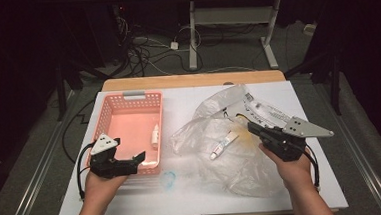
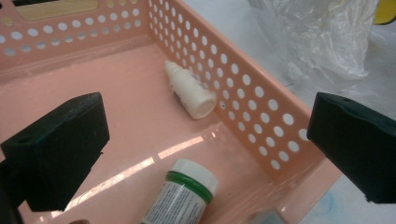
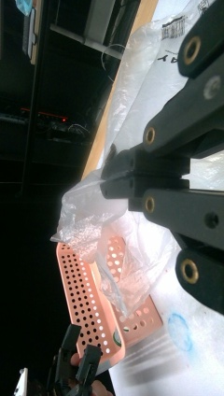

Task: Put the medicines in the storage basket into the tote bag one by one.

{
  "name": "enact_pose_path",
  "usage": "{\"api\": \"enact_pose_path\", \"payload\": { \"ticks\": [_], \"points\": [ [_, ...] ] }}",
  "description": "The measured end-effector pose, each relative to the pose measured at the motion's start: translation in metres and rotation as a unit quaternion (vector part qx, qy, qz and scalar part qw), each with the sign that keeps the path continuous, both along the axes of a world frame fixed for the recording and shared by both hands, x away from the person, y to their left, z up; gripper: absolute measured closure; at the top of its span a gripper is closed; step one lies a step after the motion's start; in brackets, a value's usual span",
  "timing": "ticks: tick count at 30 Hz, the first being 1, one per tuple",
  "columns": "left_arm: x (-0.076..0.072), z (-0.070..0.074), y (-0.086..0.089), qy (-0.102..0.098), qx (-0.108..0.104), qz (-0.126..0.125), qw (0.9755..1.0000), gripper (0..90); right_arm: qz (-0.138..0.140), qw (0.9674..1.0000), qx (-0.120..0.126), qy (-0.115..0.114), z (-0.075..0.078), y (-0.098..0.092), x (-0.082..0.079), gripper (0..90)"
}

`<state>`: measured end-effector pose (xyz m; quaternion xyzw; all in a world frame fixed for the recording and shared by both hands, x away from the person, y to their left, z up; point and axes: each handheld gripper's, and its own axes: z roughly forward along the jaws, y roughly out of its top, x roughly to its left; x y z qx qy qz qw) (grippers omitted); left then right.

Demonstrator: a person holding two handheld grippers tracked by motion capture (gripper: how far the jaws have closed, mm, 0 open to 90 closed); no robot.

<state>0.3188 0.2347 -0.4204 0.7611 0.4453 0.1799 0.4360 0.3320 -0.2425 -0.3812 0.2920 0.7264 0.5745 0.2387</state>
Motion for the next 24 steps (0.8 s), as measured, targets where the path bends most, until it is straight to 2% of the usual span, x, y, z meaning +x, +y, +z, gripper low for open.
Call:
{"api": "enact_pose_path", "payload": {
  "ticks": [11, 19, 24],
  "points": [
    [0.0, -0.003, 0.017, 0.01, -0.001, 0.025, 0.9996, 0.0, 0.0, 1.0, -0.001, 0.002, 0.0, 0.0, 0.0, 90.0],
    [0.002, -0.005, 0.016, 0.019, 0.008, 0.024, 0.9995, 0.0, 0.0, 1.0, -0.001, 0.003, -0.001, 0.0, 0.0, 90.0],
    [0.008, -0.003, 0.012, 0.038, 0.015, 0.02, 0.999, 0.0, -0.001, 1.0, 0.0, 0.004, -0.001, 0.0, 0.0, 90.0]
  ]
}}
